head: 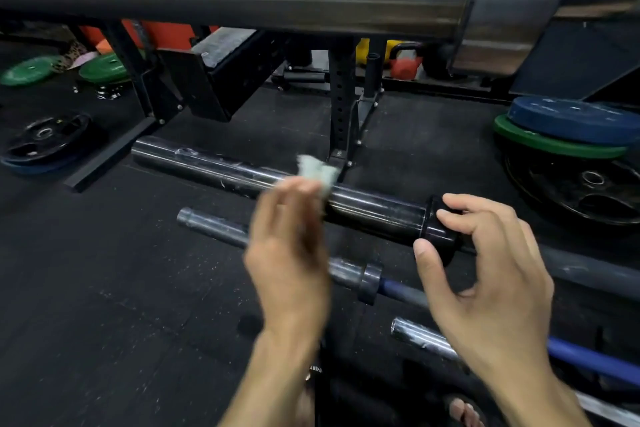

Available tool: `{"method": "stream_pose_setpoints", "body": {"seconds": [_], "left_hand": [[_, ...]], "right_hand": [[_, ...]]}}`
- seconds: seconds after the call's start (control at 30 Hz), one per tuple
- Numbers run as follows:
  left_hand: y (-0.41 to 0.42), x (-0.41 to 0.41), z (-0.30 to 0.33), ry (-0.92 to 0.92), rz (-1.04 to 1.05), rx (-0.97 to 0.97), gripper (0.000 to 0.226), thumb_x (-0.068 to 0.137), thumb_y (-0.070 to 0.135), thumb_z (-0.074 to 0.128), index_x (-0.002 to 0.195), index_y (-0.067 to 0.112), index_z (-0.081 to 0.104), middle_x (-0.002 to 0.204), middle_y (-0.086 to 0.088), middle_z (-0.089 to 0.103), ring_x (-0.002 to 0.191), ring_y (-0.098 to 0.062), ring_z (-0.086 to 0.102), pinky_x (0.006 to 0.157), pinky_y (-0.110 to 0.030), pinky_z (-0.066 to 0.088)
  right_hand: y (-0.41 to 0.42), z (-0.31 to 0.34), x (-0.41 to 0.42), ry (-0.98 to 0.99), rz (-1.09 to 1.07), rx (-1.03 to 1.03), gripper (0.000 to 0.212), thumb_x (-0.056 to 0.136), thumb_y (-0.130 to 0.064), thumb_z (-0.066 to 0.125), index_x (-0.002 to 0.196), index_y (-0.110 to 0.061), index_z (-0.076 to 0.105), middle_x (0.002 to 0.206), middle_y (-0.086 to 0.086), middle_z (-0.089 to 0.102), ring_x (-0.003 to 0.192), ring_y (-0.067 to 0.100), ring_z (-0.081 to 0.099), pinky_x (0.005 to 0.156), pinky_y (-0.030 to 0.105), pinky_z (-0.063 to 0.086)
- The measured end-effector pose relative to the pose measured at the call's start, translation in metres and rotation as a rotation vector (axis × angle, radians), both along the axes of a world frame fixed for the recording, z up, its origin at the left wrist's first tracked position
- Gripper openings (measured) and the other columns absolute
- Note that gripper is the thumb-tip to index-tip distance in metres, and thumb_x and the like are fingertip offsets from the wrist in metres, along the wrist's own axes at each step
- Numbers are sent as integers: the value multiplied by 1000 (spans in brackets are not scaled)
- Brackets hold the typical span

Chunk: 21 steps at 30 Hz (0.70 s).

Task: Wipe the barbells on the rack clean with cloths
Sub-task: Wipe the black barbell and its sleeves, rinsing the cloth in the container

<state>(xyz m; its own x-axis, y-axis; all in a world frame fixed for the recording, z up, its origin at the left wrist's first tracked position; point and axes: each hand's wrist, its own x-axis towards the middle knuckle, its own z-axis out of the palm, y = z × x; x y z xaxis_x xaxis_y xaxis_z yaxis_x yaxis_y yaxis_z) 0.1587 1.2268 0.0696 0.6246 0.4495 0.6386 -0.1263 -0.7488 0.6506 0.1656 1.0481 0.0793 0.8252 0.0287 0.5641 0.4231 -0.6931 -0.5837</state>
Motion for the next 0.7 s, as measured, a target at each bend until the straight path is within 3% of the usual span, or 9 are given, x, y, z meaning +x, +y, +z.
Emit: {"method": "stream_pose_setpoints", "body": {"seconds": [0.07,0.17,0.23,0.33,0.4,0.5,0.57,0.63,0.7], "left_hand": [[-34,-7,-2,46,-173,109,22,100,13,59,117,14,73,124,0,65,104,-16,65,86,-33,58],[-27,-3,0,18,-239,178,21,99,13,63,116,13,74,123,-1,67,104,-17,67,88,-32,59],[5,4,4,15,-125,78,20,98,13,63,114,12,74,119,0,68,106,-13,66,93,-28,55],[47,10,10,11,131,-70,18,100,10,62,112,14,74,113,0,69,99,-9,65,85,-23,53],[42,15,15,54,195,-74,18,100,12,61,113,15,74,111,0,70,99,-11,66,85,-26,54],[-1,14,23,120,19,100,18,98,11,62,110,18,74,110,2,73,96,-18,68,83,-40,58],[-21,6,26,141,-163,148,19,98,11,62,111,19,73,113,6,70,98,-17,68,82,-38,57],[-7,7,28,153,-166,138,18,98,13,65,111,21,74,112,7,71,98,-14,68,83,-37,58],[23,13,27,175,14,89,17,98,17,66,112,22,74,109,4,73,94,-15,70,83,-39,59]], "right_hand": [[0,0,1,-9,-13,-2,26,84,-31,69,106,-18,63,125,-11,60,105,12,51,84,20,31],[-3,2,2,8,2,10,25,84,-33,69,104,-19,63,123,-13,59,105,10,50,88,10,31],[-5,3,1,18,19,16,22,86,-33,68,102,-20,63,120,-15,58,106,10,51,92,4,28],[-5,3,0,-11,18,17,14,88,-29,68,94,-18,64,114,-11,60,103,17,54,91,7,31],[-4,2,0,-37,17,13,11,88,-26,69,89,-17,64,110,-10,60,102,20,54,90,9,32],[-1,2,0,-63,10,11,9,86,-21,70,84,-15,64,103,-9,58,100,22,53,83,19,34],[0,2,0,-59,8,32,7,85,-20,70,83,-16,64,100,-10,54,98,21,52,83,18,35],[-3,3,0,-34,10,39,6,86,-23,69,90,-19,65,103,-12,50,98,19,51,86,15,34],[-5,2,0,42,5,18,25,89,-31,64,113,-22,65,120,-12,47,110,15,51,92,20,35]]}}
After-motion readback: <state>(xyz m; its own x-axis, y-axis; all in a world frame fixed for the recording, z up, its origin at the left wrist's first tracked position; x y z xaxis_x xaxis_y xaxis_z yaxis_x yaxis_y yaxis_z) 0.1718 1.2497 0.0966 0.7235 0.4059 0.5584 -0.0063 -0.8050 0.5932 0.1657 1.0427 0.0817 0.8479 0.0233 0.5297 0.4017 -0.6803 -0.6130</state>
